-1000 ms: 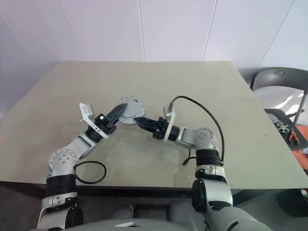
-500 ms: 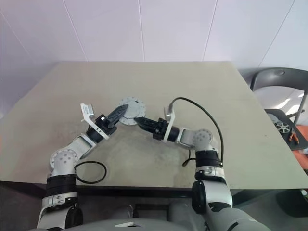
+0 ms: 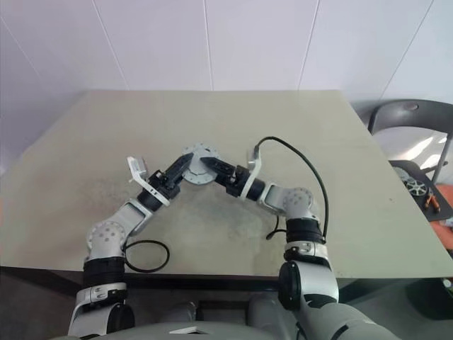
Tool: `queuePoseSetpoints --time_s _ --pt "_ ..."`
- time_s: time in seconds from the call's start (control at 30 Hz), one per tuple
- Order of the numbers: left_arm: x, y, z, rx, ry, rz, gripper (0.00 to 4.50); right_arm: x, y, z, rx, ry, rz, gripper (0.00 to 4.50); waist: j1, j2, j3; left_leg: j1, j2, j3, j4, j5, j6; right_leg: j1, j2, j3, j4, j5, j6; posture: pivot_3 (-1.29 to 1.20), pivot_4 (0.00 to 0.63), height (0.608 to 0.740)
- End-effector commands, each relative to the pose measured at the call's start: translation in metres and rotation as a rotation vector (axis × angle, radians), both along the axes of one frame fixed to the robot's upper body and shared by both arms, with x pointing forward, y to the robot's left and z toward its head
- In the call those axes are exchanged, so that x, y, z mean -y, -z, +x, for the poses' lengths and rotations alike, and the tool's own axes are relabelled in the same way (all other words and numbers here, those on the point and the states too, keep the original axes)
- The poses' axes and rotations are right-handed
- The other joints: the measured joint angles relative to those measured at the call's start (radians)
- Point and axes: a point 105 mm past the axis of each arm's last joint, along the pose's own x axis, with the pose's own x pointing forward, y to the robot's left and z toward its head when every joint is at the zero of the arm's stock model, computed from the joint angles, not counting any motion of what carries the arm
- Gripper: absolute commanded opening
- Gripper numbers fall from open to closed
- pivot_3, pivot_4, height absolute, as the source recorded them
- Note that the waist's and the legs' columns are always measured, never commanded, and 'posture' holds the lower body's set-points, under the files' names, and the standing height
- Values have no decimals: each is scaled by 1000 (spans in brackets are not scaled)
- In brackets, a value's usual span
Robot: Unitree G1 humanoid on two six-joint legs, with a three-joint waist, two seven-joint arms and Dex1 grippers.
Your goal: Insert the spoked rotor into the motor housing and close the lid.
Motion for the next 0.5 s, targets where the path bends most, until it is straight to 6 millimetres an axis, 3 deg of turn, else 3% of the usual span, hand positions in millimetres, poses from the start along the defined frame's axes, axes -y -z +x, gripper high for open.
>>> queuePoseSetpoints --time_s 0.03,0.13,0.27,0.33,0.5 --pt "-37 -17 15 39 -191 -54 2163 -5 -33 1 103 -27 82 3933 -1 0 0 0 0 0 0 0 0 0 0 0 0 0 0 0 0 740" --pt "-58 -17 23 16 -315 -65 2160 -4 -33 1 106 -27 82 3933 -1 0 0 0 0 0 0 0 0 0 0 0 0 0 0 0 0 740" --pt "-105 -5 35 -61 -562 -73 2153 -5 -35 0 111 -35 95 3933 1 0 0 0 0 0 -1 0 0 0 1 0 0 0 0 0 0 740" --pt "-128 -1 34 -68 -694 -11 2153 -5 -36 -1 111 -37 95 3933 2 0 0 0 0 0 -1 0 0 0 0 0 0 0 0 0 0 740" --pt "-162 18 29 -157 -846 2 2153 -5 -40 -4 140 -48 101 3933 9 -1 0 -1 0 0 -1 0 0 0 0 0 -2 0 0 0 0 740"
